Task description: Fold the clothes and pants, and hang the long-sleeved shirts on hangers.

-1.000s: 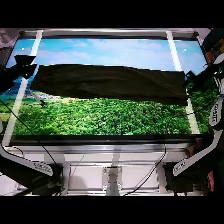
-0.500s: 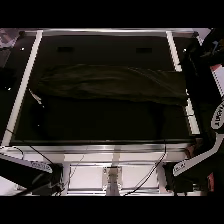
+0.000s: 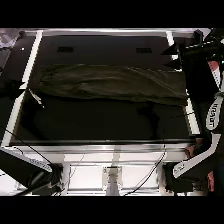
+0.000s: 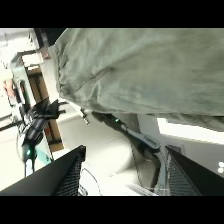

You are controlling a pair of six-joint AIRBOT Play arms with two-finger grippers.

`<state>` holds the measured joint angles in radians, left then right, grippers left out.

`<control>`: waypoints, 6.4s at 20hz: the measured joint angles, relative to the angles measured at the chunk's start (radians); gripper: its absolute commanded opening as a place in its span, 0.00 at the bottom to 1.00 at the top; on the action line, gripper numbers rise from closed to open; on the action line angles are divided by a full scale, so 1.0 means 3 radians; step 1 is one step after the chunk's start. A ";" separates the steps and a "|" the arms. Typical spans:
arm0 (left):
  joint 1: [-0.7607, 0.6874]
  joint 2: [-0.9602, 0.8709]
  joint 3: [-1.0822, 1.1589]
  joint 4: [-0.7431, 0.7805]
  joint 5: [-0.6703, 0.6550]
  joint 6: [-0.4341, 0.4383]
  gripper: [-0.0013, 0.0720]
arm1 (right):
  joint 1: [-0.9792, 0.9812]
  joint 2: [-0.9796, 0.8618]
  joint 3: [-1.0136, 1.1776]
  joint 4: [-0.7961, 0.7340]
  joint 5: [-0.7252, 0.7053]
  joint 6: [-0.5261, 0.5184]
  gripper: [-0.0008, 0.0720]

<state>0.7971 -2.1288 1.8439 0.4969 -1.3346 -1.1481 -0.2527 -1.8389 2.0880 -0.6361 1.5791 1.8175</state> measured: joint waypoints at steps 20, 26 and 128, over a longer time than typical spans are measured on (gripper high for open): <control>-0.0338 -0.0132 0.0031 -0.0037 0.0074 0.0416 0.08 | 0.0079 0.0000 0.0000 -0.0141 -0.0107 -0.0020 0.80; -0.0328 0.0001 0.0032 -0.0048 -0.0100 0.0356 0.09 | 0.0079 0.0000 0.0000 -0.0235 -0.0367 -0.0020 0.80; -0.2083 0.1239 -0.0237 -0.0075 -0.0599 -0.0264 0.08 | 0.2149 -0.0646 -0.0184 -0.1656 -0.2710 0.1893 0.04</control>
<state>0.1722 -1.7573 1.7729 0.4744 -1.5143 -1.2274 0.3920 -2.0327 2.0327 -1.1328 0.7662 2.3856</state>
